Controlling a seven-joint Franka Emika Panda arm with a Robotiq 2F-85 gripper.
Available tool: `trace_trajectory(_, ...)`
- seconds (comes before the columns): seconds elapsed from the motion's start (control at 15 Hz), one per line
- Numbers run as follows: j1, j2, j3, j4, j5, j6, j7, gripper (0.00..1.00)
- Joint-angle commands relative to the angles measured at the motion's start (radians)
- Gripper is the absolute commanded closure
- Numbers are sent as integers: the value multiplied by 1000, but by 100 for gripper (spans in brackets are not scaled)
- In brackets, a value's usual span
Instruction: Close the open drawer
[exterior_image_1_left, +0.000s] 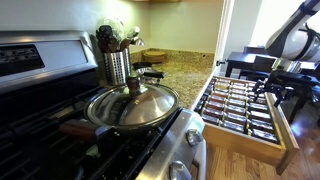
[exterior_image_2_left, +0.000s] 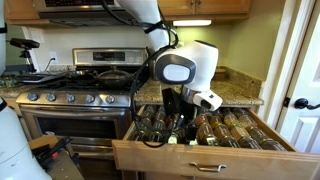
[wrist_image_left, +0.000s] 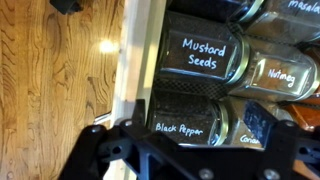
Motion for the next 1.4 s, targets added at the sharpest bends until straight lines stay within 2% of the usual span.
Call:
trace_trajectory(0.0, -28, -127, 12, -95, -32, 13, -26, 0)
trace_trajectory(0.27, -12, -176, -30, -131, -123, -7, 55, 0)
trace_trajectory(0.47, -14, -161, -46, -124, -174, -30, 111, 0)
trace_trajectory(0.8, -32, -125, -17, -109, -92, 2, 67, 0)
trace_trajectory(1.13, -7, -80, -50, -92, -172, -2, 194, 0)
trace_trajectory(1.33, -23, -45, -27, -72, -140, 1, 169, 0)
